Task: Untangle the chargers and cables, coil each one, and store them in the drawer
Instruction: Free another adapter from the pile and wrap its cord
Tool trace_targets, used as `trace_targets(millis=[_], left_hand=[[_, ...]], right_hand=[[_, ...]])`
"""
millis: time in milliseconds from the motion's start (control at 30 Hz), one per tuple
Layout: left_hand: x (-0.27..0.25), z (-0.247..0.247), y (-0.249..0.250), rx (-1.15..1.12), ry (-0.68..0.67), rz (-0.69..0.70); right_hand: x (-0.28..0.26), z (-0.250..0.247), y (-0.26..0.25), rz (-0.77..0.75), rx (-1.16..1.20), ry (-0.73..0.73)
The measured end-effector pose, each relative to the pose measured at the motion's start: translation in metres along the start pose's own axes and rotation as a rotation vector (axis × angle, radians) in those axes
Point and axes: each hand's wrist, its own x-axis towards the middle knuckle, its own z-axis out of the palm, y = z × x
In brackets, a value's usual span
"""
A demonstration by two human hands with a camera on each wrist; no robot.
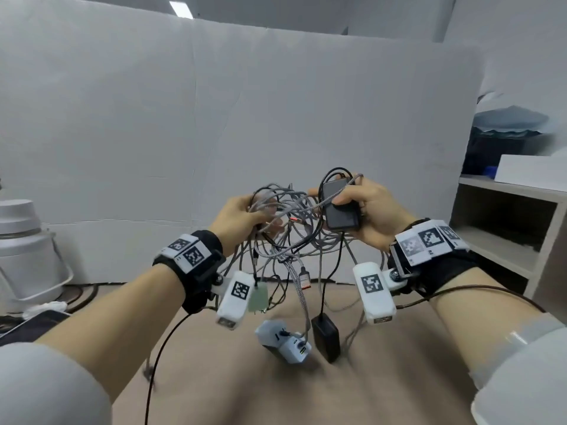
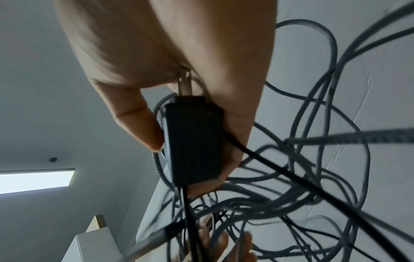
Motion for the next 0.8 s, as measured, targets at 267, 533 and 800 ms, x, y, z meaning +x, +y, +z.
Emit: trace_targets(millis=[267, 533, 800], left_hand=[[0.017, -0.017, 0.010, -0.558, 0.141, -0.062], [0.009, -0.026, -0.032, -0.381, 0.107, -0.391], [-0.002, -0.003, -0.012, 0.775, -0.395, -0.306]], right_hand=[[-0.002, -0.015, 0.003, 0.045, -0.028, -0.051], [0.000, -0.028, 0.001, -0.117, 0.224, 0.062], [0.004, -0.015, -0.001, -0.163, 0.298, 0.089]])
